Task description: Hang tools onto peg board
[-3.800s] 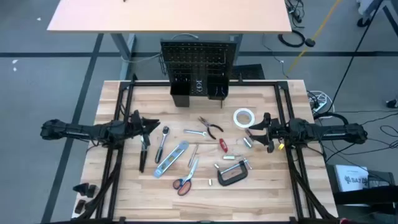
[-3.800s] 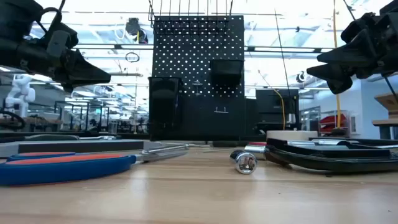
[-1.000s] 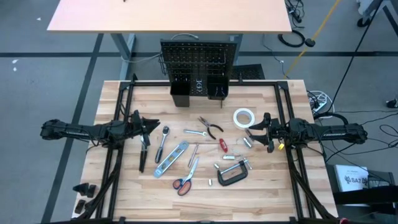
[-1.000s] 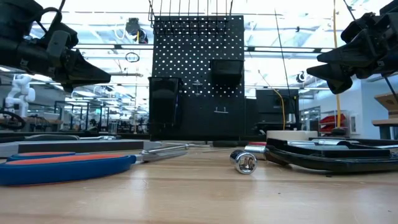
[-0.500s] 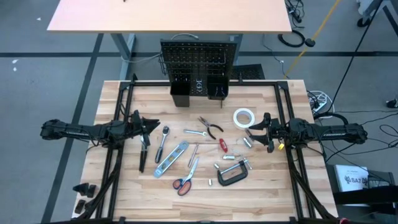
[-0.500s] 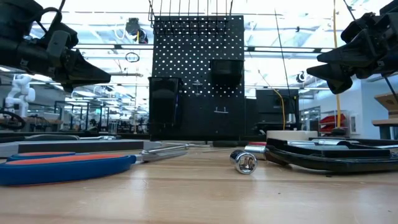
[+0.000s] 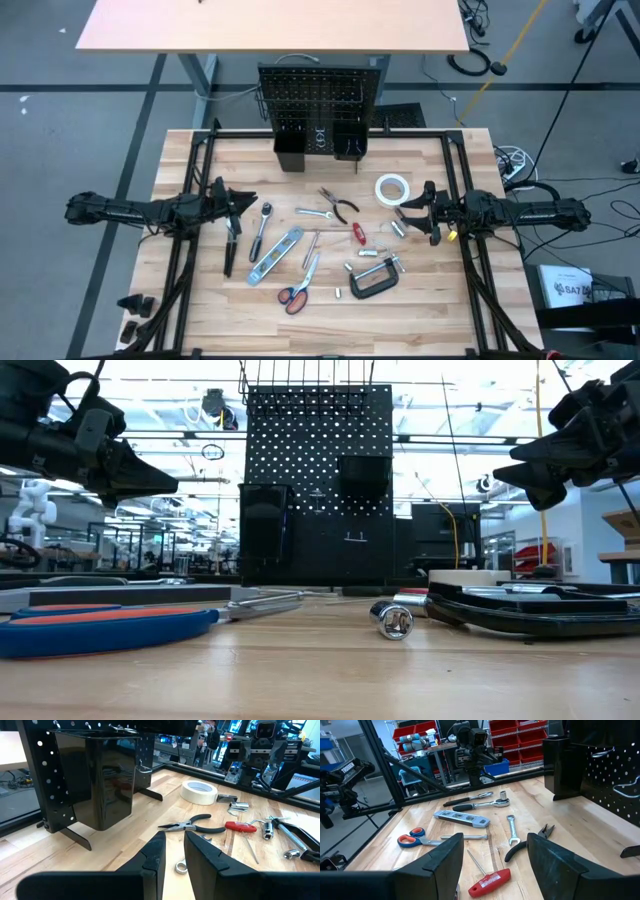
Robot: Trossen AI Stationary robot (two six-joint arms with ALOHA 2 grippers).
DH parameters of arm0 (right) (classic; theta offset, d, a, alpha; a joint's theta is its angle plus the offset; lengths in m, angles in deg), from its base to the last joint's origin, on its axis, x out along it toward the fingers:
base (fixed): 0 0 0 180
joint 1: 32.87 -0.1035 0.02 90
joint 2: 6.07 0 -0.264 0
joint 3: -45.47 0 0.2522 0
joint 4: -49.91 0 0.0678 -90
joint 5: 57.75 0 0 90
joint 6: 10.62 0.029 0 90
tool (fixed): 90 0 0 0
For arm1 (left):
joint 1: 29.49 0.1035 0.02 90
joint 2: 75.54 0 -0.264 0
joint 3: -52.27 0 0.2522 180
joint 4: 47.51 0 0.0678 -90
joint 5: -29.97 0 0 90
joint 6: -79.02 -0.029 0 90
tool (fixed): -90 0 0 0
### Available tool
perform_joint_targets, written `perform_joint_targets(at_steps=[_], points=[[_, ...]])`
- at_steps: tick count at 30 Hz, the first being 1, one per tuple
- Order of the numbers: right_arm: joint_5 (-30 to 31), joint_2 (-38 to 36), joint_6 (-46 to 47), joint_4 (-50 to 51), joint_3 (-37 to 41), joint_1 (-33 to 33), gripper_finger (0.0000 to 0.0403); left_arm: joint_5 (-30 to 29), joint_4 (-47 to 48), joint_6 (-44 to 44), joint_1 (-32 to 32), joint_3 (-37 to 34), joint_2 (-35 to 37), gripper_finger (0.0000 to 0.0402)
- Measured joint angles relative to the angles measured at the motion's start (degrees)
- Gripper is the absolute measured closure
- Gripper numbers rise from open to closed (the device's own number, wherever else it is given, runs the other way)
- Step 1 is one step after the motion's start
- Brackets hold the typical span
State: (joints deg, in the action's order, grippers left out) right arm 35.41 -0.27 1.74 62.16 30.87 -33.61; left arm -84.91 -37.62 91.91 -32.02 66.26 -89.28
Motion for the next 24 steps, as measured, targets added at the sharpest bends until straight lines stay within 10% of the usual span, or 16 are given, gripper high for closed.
perform_joint_targets(at_steps=[24], points=[[0.1, 0.0, -2.5, -5.2, 0.0, 0.0, 0.019, -0.3, -6.1, 3.2, 0.0, 0.0, 0.0, 0.0331]])
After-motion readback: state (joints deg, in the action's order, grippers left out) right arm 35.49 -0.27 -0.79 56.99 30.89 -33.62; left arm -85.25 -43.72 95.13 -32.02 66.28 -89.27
